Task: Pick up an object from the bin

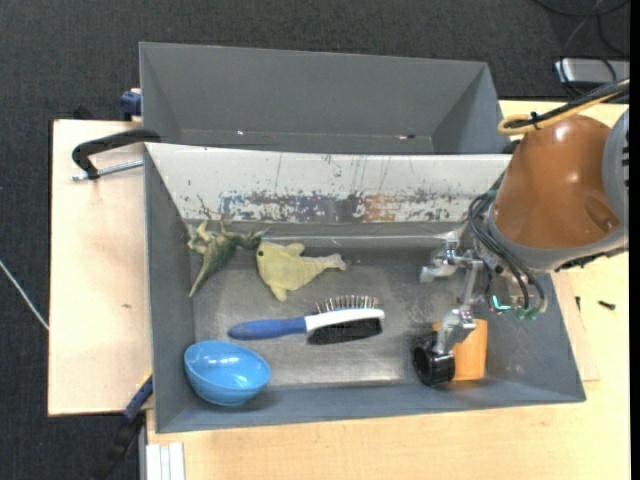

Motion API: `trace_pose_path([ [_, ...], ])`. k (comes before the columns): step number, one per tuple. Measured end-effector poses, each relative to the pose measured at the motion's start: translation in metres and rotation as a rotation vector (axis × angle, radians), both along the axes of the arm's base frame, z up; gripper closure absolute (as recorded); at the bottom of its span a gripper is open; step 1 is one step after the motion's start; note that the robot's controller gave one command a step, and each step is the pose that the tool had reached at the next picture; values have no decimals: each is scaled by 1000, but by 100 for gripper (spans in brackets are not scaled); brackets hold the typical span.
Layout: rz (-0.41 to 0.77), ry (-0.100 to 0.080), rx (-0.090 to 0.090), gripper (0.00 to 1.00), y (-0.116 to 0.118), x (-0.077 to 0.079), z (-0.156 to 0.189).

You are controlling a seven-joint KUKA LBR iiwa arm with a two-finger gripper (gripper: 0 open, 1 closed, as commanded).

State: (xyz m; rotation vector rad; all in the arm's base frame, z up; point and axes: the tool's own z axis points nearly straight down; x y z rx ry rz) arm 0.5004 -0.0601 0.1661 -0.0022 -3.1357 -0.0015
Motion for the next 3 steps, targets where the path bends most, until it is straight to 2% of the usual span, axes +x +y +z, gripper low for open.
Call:
trace_pose_path([
  [1,195,-14,0,0,-39,1,-45],
  [2,608,-6,2,0,-34,-9,-59],
  [3,1127,-11,16,0,-85,-3,-63],
])
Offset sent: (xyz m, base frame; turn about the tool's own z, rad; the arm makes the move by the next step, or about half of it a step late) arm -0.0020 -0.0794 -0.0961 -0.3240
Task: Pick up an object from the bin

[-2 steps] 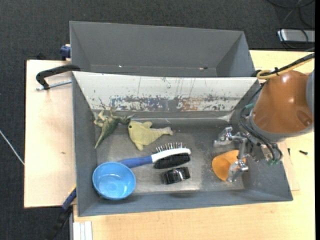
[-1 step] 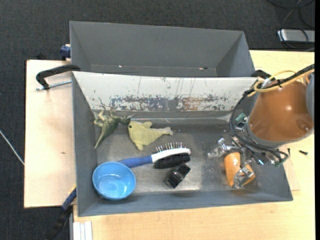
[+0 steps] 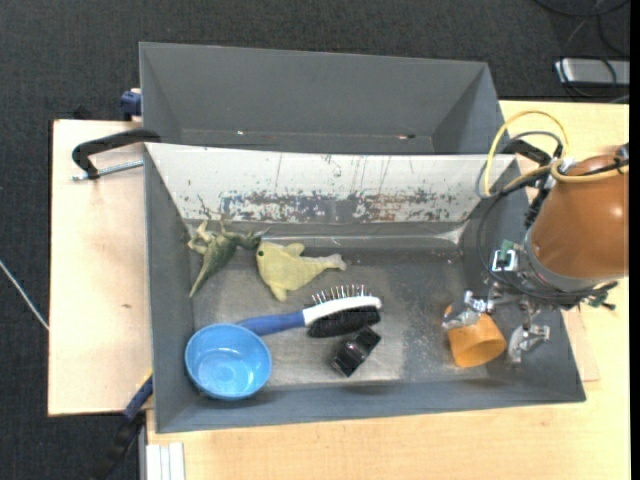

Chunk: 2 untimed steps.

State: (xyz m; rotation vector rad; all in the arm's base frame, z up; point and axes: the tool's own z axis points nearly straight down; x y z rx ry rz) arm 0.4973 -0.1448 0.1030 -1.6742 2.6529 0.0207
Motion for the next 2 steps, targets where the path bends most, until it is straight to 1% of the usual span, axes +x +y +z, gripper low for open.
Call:
trace_pose_path([
  [1,320,-18,10,0,12,1,-10],
  [2,250,-15,18,0,14,11,-24],
])
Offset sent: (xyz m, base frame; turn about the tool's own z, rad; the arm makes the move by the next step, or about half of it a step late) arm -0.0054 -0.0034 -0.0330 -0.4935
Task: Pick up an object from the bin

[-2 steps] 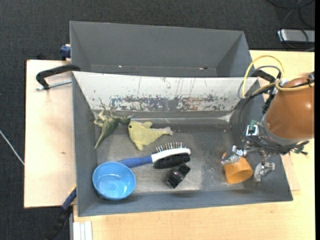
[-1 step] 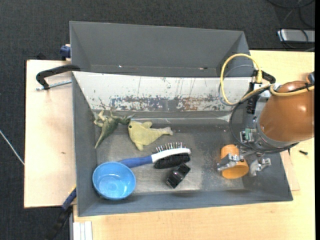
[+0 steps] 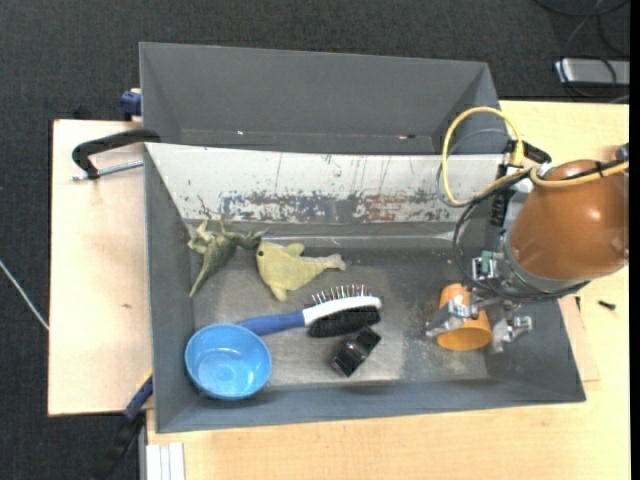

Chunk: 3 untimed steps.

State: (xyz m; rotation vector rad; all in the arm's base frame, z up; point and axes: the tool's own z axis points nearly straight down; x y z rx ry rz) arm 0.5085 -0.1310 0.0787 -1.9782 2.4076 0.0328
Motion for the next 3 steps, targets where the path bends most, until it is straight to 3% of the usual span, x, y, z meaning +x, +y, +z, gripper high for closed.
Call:
trace_pose_path([
  [1,-1,0,-3,100,-2,0,0],
  [2,-2,-6,-32,100,0,3,82],
  [3,-5,0,-31,100,0,5,101],
])
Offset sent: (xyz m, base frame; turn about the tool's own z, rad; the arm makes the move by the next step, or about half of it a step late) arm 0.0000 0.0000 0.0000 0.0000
